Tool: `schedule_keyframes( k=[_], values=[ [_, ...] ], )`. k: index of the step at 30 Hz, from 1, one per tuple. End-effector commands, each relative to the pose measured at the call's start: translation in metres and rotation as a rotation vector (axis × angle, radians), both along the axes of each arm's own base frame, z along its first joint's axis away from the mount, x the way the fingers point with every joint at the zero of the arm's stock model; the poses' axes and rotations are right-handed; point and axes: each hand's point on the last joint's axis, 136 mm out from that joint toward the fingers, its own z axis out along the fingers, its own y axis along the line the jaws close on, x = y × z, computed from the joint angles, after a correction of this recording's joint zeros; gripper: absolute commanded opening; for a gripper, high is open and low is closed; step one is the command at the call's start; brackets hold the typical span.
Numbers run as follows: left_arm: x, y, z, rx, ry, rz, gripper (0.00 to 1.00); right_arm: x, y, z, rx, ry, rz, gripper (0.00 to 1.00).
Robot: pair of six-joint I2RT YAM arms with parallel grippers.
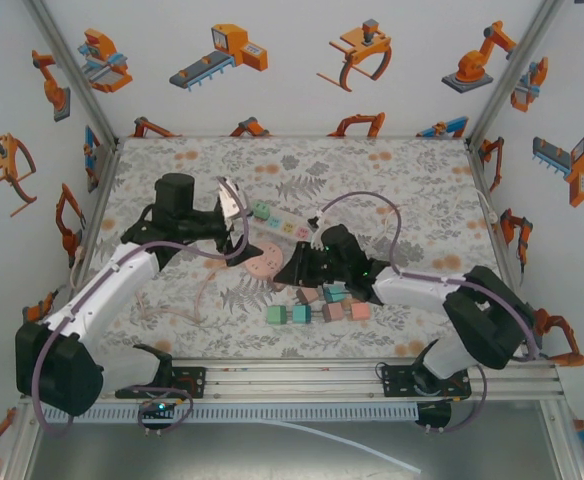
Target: Pull the plug off the socket
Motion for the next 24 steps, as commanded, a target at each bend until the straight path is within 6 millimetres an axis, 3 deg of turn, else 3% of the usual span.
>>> schedule_keyframes(
  k=[1, 5, 10, 15, 24],
  values=[
    [-0.001, 0.005, -0.015, 0.108, -0.034, -0.038, 0.97, -0.001, 0.009, -0.005, -0.008, 0.018, -0.005, 0.1],
    [0.012, 0.007, -0.021, 0.134, 0.005, -0.001, 0.97, -0.003, 0.003, -0.026, -0.087, 0.033, -0.022, 0.13],
    [-0.002, 0.01, -0.036, 0.182, -0.064, -0.099, 0.97, -0.006, -0.013, -0.045, -0.193, 0.038, -0.038, 0.19],
    [-0.013, 0.008, -0.04, 0.183, -0.059, -0.177, 0.97, -0.005, -0.016, -0.05, -0.218, 0.026, -0.038, 0.24],
    [-0.013, 0.007, -0.043, 0.187, -0.058, -0.19, 0.97, -0.007, -0.01, -0.049, -0.215, 0.023, -0.024, 0.41]
  ],
)
